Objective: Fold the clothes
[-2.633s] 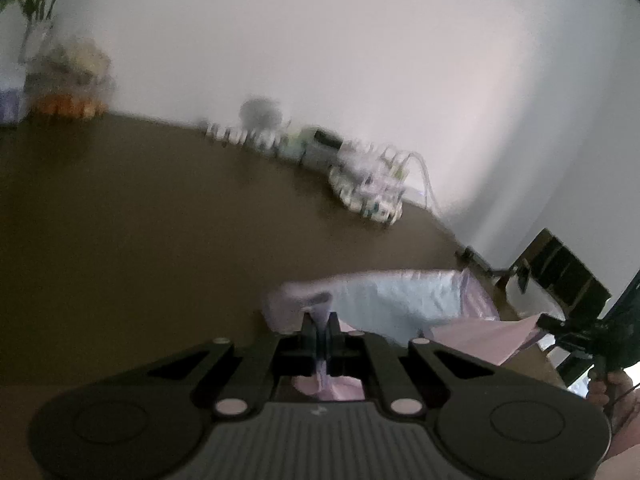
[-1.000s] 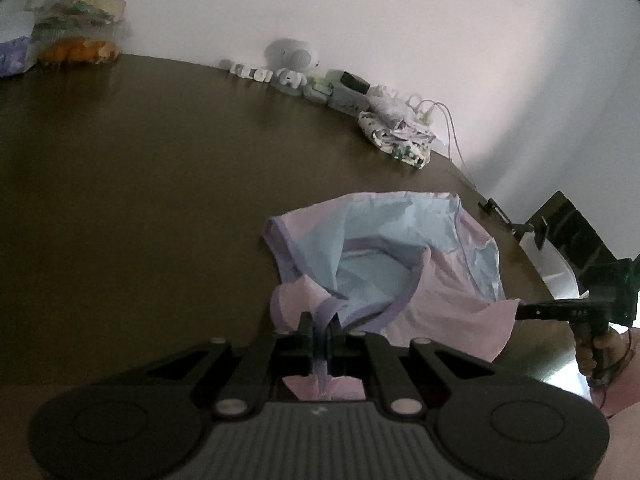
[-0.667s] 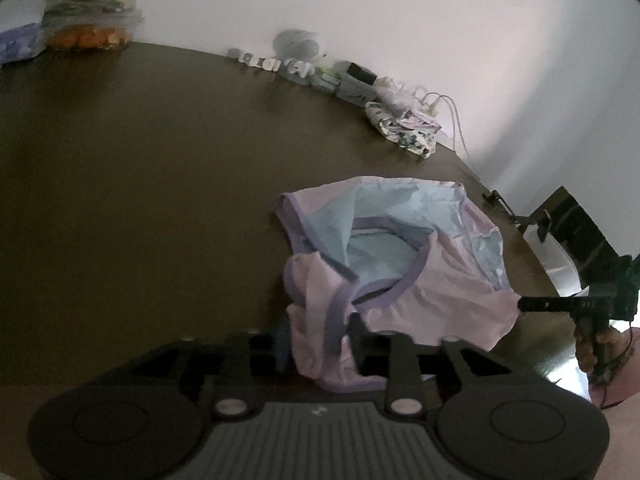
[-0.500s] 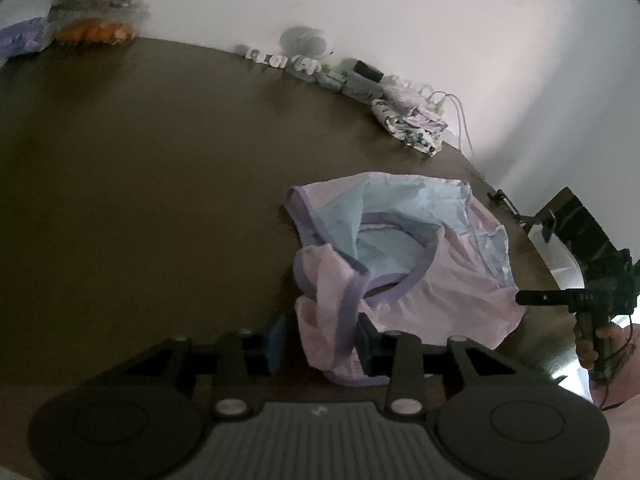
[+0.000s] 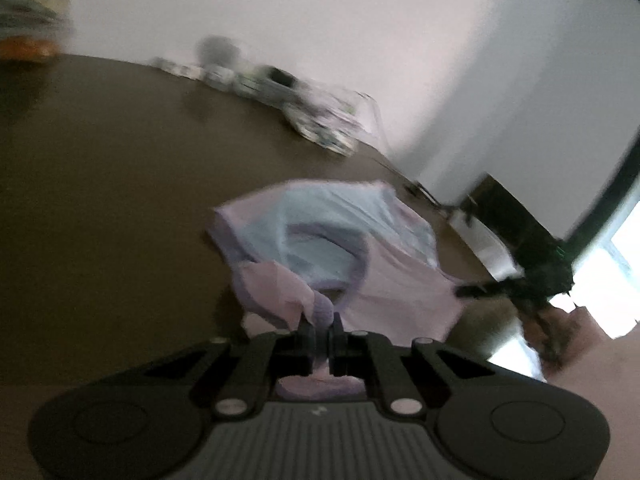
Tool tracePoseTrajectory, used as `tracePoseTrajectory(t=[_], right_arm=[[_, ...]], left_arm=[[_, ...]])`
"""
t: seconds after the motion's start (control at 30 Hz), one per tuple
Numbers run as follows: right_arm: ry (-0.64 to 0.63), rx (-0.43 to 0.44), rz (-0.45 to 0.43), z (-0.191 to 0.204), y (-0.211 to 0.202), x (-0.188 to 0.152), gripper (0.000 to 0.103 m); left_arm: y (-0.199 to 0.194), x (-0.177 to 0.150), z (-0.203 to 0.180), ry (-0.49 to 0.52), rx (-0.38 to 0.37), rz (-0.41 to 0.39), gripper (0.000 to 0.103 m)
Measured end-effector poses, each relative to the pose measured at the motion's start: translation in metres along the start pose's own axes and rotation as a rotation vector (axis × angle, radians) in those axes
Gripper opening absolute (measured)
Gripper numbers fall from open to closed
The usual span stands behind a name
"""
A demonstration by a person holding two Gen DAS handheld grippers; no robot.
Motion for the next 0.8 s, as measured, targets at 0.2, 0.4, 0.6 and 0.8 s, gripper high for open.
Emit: tracePoseTrajectory(t=[0.2,0.4,0.6,0.8], right_arm=[[0.020,0.000,-0.009,-0.001,0.004,-0.003,0.006],[-0.017,-0.038,-0.023,0.007,0.003,0.001,0.021],[-0.097,-0.141,-0.037,0.017,0.005,0.008,0.034],[-0.117,-0.164,-0.058,0.021,0.006,0.011,0.035]], left_arm=[[0.018,-0.014,-0.009,0.092,0.057,0.148,0.009],[0.018,0.007,-0.020,0.242,0.241,0.137,0.045],[0.021,0.025,-0.036,0.406,0.407,0.141,0.049],[0.064,0.016,-0.042,0.554,0.586,0.312,0.042]])
Point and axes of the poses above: each gripper's, at about its wrist camera, not at the fingertips, and y roughly the way its jaws point, z to its left, x to its top, the point moved 8 cm from there along y, roughly the way its jaws point, and after that the axes turned 2 degrees about z, right-handed, at the moved point
